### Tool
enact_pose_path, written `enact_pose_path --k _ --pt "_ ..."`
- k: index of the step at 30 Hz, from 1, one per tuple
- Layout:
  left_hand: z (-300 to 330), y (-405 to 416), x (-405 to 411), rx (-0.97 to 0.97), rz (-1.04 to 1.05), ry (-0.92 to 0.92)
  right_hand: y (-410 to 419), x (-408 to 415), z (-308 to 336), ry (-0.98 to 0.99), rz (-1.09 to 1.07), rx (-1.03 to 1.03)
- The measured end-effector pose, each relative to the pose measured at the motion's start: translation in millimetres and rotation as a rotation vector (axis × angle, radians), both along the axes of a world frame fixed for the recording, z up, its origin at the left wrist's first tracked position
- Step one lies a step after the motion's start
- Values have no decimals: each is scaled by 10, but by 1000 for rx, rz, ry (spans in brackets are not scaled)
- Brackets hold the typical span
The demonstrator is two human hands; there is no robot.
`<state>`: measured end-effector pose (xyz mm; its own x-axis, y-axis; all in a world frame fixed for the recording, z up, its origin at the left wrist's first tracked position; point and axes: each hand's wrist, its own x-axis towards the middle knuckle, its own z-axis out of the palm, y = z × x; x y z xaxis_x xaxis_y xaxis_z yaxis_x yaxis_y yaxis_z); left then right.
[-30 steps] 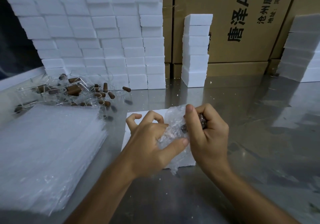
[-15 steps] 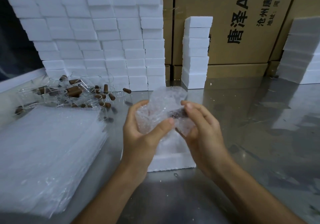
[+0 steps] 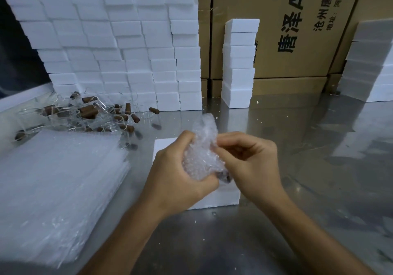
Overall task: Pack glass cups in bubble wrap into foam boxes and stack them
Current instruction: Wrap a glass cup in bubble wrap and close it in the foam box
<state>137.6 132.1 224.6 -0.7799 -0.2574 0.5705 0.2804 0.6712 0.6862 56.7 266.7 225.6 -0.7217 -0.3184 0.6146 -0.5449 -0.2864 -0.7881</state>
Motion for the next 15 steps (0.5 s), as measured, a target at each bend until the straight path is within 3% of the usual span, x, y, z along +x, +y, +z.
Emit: enact_pose_path --k 4,7,10,15 --pt "17 4 23 -58 72 -8 0 34 -64 345 -24 155" --pt "48 -6 30 -54 145 31 -15 125 -59 401 19 254" --pt "73 -44 63 -170 182 9 -61 209 -77 430 53 415" --pt "90 -49 102 -323 76 20 -82 220 -53 429 129 417"
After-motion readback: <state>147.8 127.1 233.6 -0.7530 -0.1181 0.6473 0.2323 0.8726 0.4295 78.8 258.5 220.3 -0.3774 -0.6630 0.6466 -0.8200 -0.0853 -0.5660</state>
